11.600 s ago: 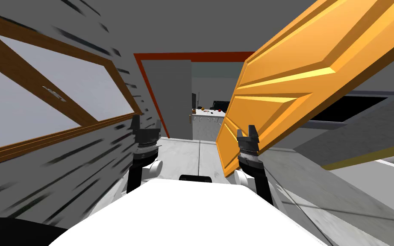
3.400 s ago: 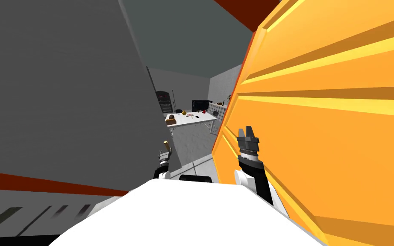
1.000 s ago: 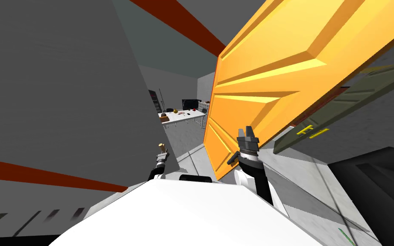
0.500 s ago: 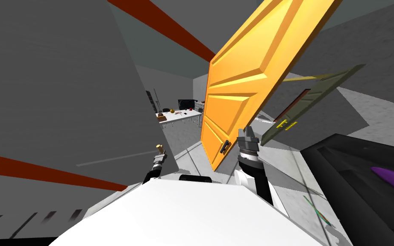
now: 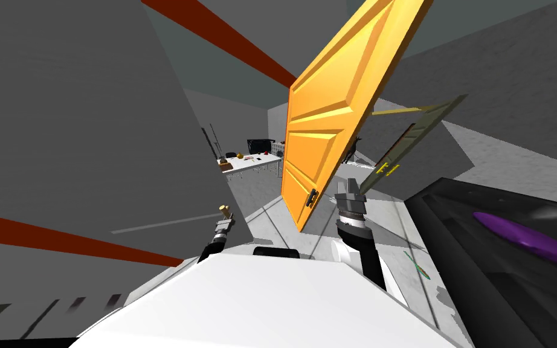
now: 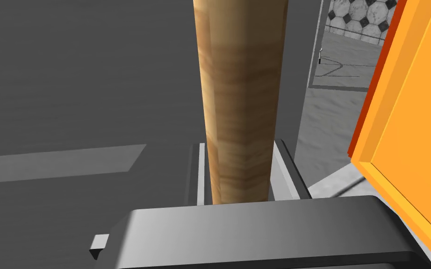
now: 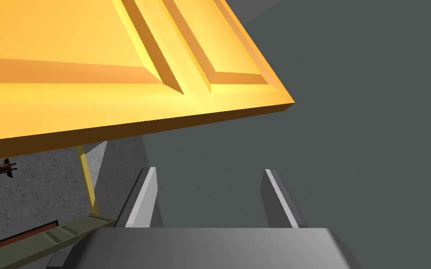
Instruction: Pull the door open
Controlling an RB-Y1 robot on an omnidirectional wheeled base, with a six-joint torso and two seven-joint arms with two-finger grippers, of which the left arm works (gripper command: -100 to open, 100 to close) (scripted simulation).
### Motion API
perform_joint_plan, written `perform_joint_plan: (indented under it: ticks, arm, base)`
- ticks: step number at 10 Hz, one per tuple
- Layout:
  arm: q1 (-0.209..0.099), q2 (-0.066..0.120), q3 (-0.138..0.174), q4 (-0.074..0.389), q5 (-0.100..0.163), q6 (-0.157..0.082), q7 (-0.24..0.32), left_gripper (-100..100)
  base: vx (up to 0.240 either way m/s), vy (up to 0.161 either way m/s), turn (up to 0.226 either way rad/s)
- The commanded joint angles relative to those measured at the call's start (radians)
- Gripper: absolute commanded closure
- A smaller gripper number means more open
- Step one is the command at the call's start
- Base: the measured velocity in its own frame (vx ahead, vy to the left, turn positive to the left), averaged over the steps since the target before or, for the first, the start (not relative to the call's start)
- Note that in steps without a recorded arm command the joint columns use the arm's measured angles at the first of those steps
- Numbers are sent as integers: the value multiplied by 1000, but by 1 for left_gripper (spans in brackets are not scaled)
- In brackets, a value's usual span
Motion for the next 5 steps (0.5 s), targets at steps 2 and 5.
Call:
perform_joint_plan:
  ticks: [2,5]
  arm:
    - [18,25,-40,-6,-16,-24,35,100]
    - [37,57,-78,-16,-31,-50,71,100]
  base:
    - [-267,55,-139]
    - [-245,18,-101]
